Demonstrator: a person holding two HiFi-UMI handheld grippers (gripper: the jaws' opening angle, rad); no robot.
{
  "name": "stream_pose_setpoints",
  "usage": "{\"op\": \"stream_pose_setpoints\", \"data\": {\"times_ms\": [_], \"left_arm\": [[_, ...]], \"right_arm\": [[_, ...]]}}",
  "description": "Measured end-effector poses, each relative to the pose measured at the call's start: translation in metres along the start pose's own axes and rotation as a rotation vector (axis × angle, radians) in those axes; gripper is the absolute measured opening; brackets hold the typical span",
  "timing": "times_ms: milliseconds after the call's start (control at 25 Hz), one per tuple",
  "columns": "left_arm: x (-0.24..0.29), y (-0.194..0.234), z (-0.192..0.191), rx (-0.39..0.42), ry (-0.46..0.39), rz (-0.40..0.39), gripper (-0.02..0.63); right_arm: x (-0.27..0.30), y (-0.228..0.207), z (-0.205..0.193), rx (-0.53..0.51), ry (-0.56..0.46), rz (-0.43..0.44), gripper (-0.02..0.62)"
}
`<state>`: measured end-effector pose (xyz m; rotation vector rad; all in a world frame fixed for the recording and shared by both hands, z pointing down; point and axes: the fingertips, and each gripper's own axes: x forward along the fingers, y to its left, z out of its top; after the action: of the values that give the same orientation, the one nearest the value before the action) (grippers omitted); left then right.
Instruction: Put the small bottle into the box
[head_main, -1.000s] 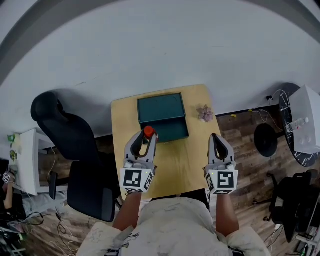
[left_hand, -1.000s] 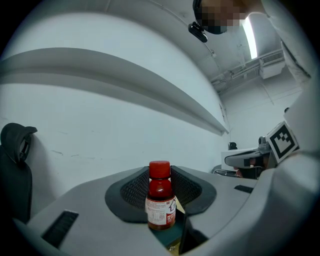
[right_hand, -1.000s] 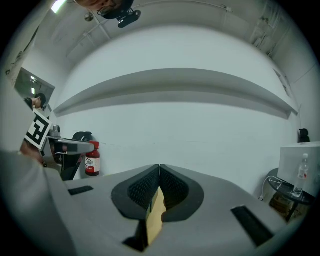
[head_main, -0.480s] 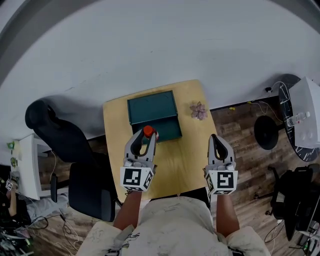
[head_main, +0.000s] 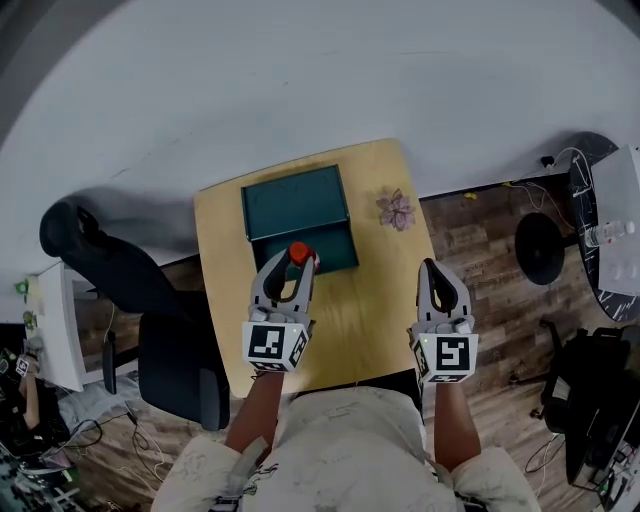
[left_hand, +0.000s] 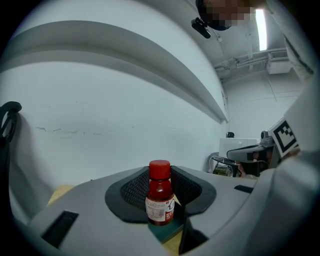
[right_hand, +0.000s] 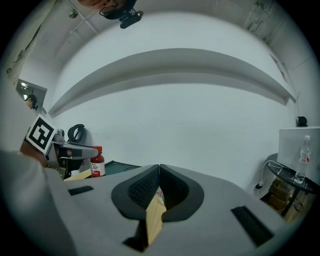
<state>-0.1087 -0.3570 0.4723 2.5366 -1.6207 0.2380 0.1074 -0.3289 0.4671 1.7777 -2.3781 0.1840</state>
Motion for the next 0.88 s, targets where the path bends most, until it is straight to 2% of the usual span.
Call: {"op": "stream_pose_setpoints", "data": {"times_ms": [880], "left_arm": [[0.053, -0.015, -0.075, -0.02, 0.205, -0.01, 0.137]], "right_arm": [[0.058, -0.016, -0.045, 0.031, 0.091, 0.101, 0.015]]}}
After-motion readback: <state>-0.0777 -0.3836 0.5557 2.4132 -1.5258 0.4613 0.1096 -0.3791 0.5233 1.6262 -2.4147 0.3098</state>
